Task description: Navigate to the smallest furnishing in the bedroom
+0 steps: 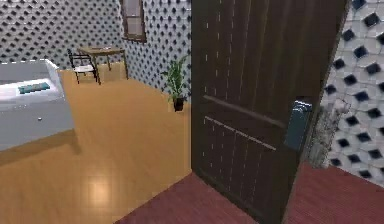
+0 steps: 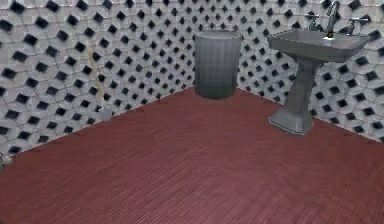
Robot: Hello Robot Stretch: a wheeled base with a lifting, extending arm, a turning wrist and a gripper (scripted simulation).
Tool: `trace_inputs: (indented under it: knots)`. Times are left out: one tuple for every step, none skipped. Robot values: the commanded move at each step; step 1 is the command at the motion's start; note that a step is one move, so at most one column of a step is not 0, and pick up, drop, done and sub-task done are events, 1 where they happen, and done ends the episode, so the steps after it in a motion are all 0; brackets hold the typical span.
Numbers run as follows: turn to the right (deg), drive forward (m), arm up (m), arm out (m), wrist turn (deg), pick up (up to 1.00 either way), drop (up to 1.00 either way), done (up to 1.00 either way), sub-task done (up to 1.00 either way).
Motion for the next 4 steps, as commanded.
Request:
trace_inputs:
  knots:
    - [0.0,0.20,0.00,0.00,0.0,0.00,0.00,0.00,0.00]
    - [-39.0,0.00,0.00,0.00,0.0,0.00,0.00,0.00,0.00]
    - [0.0,0.60,0.00,0.00,0.0,0.00,0.00,0.00,0.00]
    - [-15.0,0.00,0.00,0.00,0.0,0.00,0.00,0.00,0.00]
